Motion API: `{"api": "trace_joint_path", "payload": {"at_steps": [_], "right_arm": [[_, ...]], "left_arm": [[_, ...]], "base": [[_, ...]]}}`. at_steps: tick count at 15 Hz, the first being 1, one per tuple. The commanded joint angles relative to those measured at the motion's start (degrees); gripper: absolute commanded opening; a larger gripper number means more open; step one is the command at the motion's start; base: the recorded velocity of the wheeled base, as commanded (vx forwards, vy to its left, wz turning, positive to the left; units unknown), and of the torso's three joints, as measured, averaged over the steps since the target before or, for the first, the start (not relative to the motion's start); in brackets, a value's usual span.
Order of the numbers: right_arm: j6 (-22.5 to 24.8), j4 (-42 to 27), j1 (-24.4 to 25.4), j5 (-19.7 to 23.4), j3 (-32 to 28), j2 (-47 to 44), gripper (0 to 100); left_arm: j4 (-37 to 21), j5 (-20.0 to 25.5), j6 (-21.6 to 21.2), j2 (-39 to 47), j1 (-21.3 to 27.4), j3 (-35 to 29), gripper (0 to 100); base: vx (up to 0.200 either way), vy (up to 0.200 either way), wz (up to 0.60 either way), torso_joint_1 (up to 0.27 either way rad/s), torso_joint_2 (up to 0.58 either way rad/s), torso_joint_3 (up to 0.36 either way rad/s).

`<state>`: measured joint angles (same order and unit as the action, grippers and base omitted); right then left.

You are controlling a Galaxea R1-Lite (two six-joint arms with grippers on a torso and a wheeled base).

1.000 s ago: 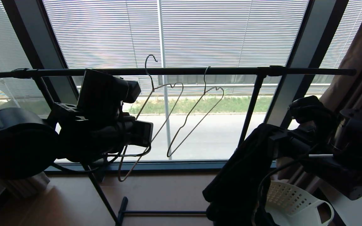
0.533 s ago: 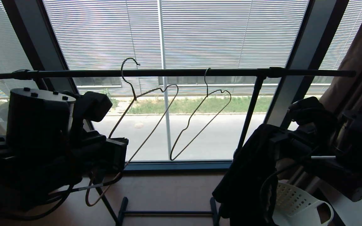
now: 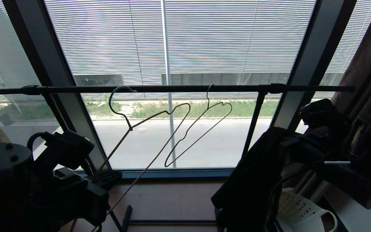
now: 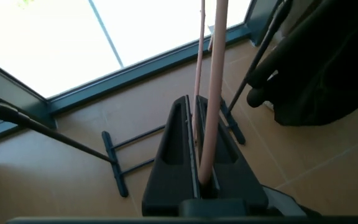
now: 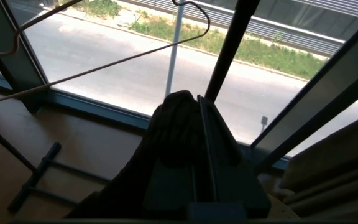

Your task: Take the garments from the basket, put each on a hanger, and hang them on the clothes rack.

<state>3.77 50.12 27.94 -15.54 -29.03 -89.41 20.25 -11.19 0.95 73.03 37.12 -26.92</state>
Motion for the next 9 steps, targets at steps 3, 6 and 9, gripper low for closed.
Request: {"api": "trace_joint_path", "payload": {"at_steps": [3, 6, 9], "right_arm": [[0.72, 0.16, -0.08, -0.28, 0.29, 0.46, 0], [6.52, 0.07, -0.69, -7.48, 0.37, 0.37, 0], [9.07, 0.16, -0.69, -12.05, 0.02, 0.90, 0]], "left_arm": [[0.05, 3.37, -1.92, -6.41, -0.12, 2.83, 0], [-0.03, 10.05, -6.22, -10.90, -0.21, 5.65, 0], [0.05, 17.96, -7.81, -12.48, -1.35, 7.93, 0]], "base": [[0.000, 0.000, 0.00, 0.095, -0.20, -0.111], [0.000, 0.000, 0.00, 0.000, 0.00, 0.000], [0.000, 0.000, 0.00, 0.000, 0.00, 0.000]]}}
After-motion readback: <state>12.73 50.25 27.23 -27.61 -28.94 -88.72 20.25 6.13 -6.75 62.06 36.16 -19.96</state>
